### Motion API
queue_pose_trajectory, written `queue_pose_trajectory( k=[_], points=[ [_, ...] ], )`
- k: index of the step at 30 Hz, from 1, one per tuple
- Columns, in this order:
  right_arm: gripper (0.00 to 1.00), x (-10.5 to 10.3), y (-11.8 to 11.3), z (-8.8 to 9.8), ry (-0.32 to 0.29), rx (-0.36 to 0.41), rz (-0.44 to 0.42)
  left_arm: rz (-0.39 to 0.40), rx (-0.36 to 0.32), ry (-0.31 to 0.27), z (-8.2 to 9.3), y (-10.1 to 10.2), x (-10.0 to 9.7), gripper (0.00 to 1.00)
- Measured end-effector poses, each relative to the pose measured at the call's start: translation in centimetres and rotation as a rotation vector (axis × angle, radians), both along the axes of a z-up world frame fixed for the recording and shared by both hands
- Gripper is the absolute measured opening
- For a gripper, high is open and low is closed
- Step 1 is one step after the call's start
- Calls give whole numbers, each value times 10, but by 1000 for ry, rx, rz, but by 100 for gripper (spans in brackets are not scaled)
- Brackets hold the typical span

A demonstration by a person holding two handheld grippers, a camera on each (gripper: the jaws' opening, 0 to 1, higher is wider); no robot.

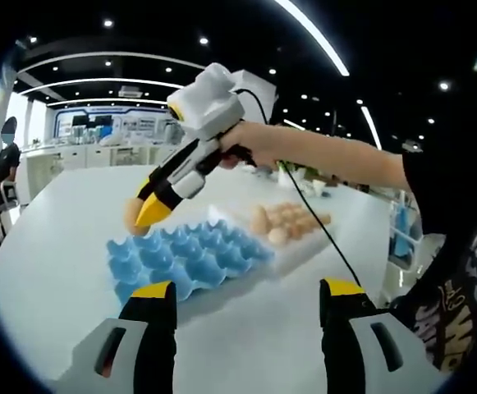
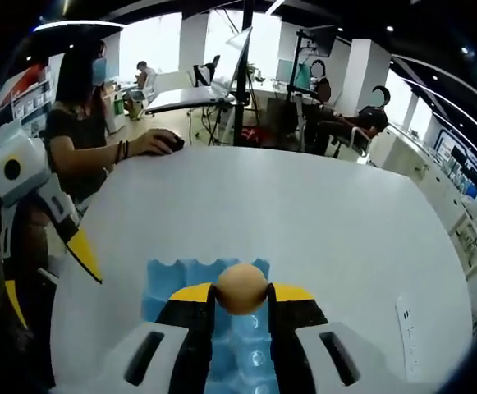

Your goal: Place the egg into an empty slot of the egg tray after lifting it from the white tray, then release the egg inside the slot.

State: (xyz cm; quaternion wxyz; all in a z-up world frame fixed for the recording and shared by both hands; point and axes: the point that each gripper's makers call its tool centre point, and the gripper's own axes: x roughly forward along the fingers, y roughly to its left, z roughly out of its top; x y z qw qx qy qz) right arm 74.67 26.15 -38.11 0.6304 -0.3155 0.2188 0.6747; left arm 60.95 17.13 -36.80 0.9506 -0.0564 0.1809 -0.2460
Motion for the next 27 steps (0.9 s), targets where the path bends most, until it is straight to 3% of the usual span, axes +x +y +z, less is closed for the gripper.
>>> queue_pose_trajectory(
  k=[16, 27],
  points=[
    [27, 7, 24, -19, -6, -26, -3, -6, -2, 10, -4, 0, -1, 72],
    [27, -8, 22, -32, -9, -59, 7, 2, -6, 0, -2, 5, -3, 72]
  ],
)
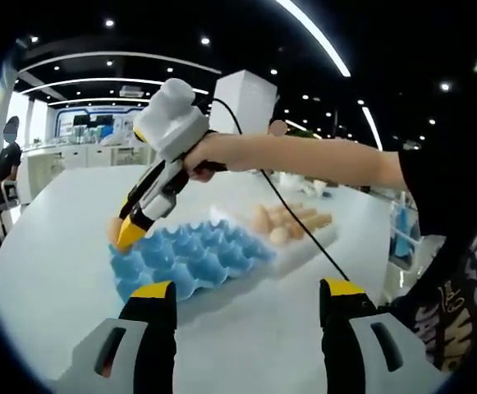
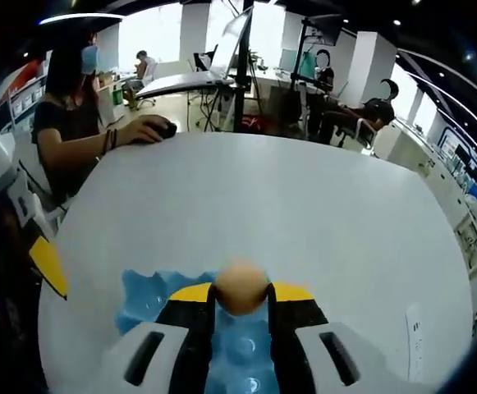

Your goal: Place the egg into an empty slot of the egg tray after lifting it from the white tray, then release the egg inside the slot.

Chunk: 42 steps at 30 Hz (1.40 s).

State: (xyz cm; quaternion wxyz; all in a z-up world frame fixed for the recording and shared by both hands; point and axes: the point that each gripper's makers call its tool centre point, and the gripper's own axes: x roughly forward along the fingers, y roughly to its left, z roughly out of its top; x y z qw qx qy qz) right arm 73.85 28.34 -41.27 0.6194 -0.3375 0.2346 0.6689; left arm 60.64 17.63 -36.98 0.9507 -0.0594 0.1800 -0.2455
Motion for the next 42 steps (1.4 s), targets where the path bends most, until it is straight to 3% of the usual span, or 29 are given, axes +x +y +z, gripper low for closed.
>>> queue_pose_trajectory(
  k=[17, 21, 42],
  points=[
    [27, 5, 0, -19, -1, -53, -15, 3, -4, -10, 3, 4, -2, 72],
    [27, 17, 6, -21, 3, -61, -17, 1, -6, -14, 4, 4, -1, 72],
    [27, 6, 4, -22, -11, -30, -8, -23, -2, -18, 7, -1, 1, 72]
  ],
)
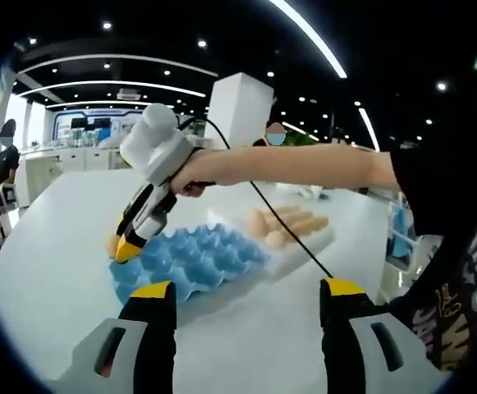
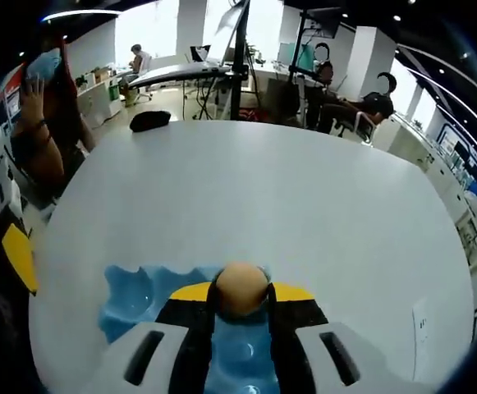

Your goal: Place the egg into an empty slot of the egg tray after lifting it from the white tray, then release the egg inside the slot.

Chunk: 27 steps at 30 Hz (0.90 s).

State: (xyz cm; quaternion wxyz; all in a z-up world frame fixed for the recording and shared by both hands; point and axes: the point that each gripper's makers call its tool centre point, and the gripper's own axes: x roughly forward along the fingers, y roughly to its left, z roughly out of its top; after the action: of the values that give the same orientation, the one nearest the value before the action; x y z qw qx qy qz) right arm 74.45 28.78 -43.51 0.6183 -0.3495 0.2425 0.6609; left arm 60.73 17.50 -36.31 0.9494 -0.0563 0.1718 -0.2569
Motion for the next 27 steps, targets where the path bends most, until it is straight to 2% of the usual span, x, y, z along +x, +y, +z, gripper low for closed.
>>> queue_pose_trajectory(
  k=[5, 8, 12, 18, 27],
  points=[
    [27, -3, -2, 1, -37, -5, 41, -7, -1, -1, 1, -2, 1, 72],
    [27, 3, -2, 2, -7, -1, 14, -14, -2, -2, 2, -4, 1, 72],
    [27, 0, -4, 2, 13, 6, 13, -17, -5, -3, 2, -4, 1, 72],
    [27, 8, -2, 12, 34, 18, 14, -18, -12, -2, 2, -4, 1, 73],
    [27, 11, -9, 22, 12, 30, 24, -23, -8, 0, 2, -6, 1, 73]
  ],
)
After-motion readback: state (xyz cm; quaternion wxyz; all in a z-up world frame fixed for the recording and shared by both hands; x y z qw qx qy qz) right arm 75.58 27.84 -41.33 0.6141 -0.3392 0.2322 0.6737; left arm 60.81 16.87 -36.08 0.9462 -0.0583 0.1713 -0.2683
